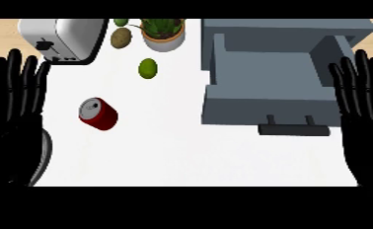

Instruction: Pick up the can, place it into the drawer and close the drawer

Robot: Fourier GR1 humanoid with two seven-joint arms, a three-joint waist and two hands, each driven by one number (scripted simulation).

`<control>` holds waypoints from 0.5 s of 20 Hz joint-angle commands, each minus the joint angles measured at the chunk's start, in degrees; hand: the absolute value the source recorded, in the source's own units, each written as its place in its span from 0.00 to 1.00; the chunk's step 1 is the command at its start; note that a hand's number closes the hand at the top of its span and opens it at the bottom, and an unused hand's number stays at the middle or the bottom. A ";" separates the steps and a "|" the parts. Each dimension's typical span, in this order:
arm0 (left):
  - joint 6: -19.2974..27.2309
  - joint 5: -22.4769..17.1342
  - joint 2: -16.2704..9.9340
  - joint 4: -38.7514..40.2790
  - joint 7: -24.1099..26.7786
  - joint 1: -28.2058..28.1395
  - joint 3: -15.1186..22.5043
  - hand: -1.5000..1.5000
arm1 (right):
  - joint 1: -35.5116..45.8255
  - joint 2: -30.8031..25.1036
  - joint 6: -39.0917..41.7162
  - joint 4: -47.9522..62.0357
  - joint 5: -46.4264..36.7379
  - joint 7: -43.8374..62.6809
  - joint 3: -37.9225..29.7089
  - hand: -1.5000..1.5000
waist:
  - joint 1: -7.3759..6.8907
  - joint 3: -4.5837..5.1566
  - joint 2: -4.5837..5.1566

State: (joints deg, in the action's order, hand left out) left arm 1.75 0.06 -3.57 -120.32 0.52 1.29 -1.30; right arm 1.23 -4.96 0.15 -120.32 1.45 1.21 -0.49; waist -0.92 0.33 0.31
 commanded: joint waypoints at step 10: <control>-7.50 -5.54 -6.69 9.20 -12.94 -0.03 -0.11 0.00 | -5.24 0.20 -2.23 2.11 -2.45 10.43 -0.48 0.00 | 1.57 -0.35 -0.25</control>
State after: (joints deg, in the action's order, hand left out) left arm -6.72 -6.80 -9.47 -113.68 -5.45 0.83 -2.47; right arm -1.74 -4.80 -1.42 -118.16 -0.63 6.22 -1.27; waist 0.29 0.03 0.14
